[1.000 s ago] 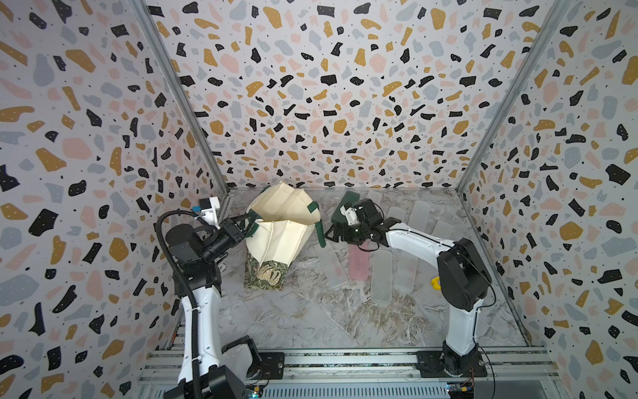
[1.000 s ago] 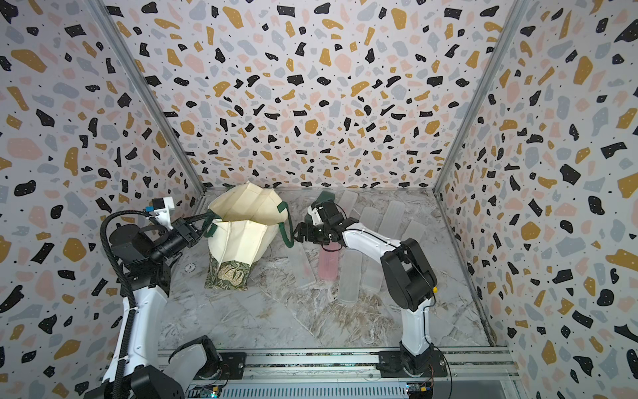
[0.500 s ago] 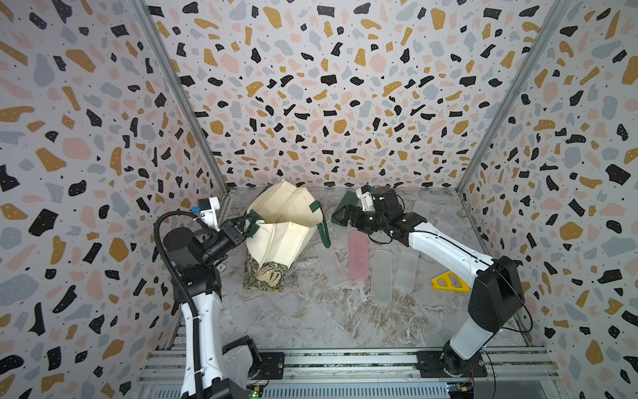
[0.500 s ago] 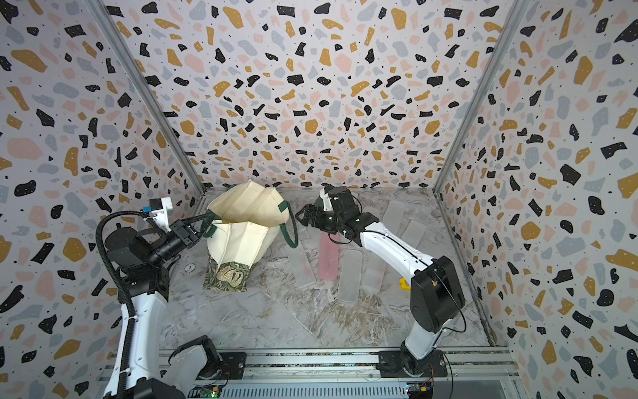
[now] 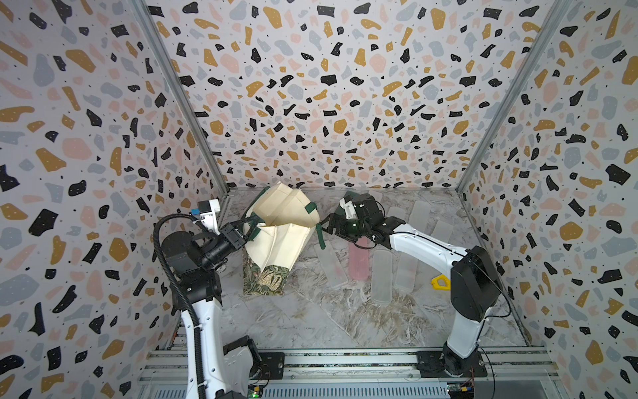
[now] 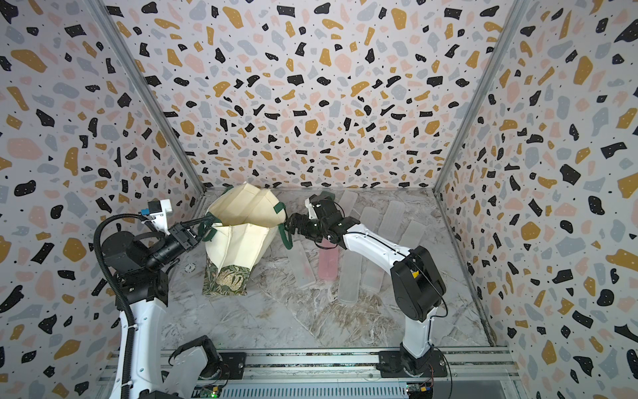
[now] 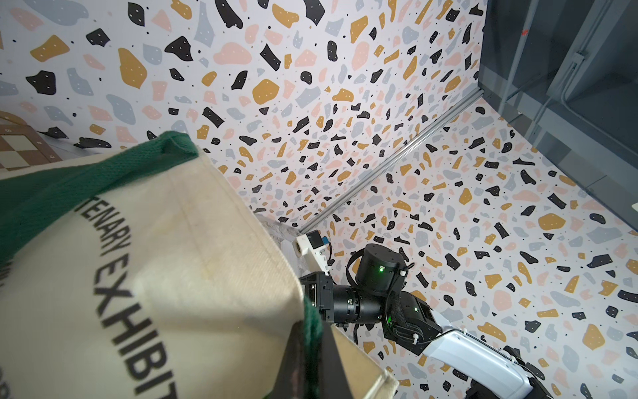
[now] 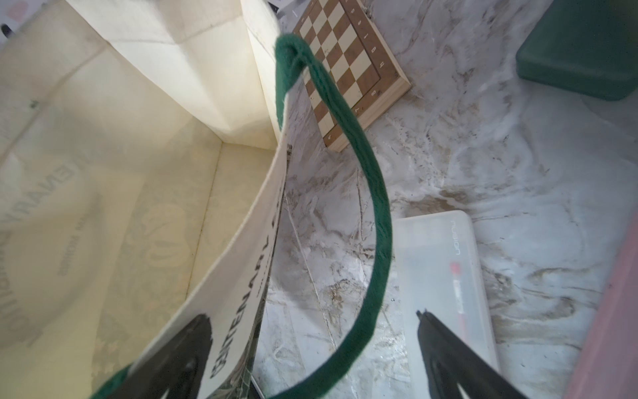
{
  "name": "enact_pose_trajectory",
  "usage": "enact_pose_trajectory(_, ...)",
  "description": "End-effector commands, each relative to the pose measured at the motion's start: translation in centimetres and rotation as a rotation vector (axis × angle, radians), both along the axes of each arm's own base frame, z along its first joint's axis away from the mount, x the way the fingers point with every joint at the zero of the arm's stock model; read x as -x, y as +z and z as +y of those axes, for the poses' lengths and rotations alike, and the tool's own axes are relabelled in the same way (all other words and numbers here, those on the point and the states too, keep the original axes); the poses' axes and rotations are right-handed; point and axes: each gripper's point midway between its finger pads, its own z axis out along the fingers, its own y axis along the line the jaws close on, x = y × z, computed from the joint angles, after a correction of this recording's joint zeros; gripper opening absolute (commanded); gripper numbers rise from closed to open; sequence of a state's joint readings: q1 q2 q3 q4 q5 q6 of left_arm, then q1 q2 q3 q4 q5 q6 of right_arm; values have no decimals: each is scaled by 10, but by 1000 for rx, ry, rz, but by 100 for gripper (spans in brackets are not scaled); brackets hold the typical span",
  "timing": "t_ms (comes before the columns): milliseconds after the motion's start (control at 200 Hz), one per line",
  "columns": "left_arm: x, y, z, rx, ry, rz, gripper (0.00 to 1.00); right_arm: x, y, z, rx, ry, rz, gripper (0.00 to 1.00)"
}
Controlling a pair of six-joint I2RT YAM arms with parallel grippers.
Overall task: Take out the pencil case from the canvas bag
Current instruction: Place the pencil case at the center of the board, then place the canvas bag at the center of the board.
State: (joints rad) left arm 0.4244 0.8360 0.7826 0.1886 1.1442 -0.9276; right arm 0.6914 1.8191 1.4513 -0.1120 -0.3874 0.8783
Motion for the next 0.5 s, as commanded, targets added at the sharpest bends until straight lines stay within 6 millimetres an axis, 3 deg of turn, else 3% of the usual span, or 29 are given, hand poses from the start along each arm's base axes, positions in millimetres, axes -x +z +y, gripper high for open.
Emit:
enact_pose_trajectory(0,10,24,-7,-58,-26,-105,0,-6,49,-18,-64,-84,-89,94)
enact_pose_trajectory(80,11,24,-8,-57,-29,-103,0,-8,56,-32,-76,-120,-99,94)
enact_pose_trajectory(170,11,23,-8,-55,-32,-100,0,-9,62,-36,-88,-121,-110,95)
enact_pose_trajectory(300,13,25,-9,-57,-34,-106,0,-5,58,-14,-92,-37,-83,95)
enact_pose_trajectory(496,16,26,-10,-58,-33,-107,0,4,22,20,-14,34,-9,94)
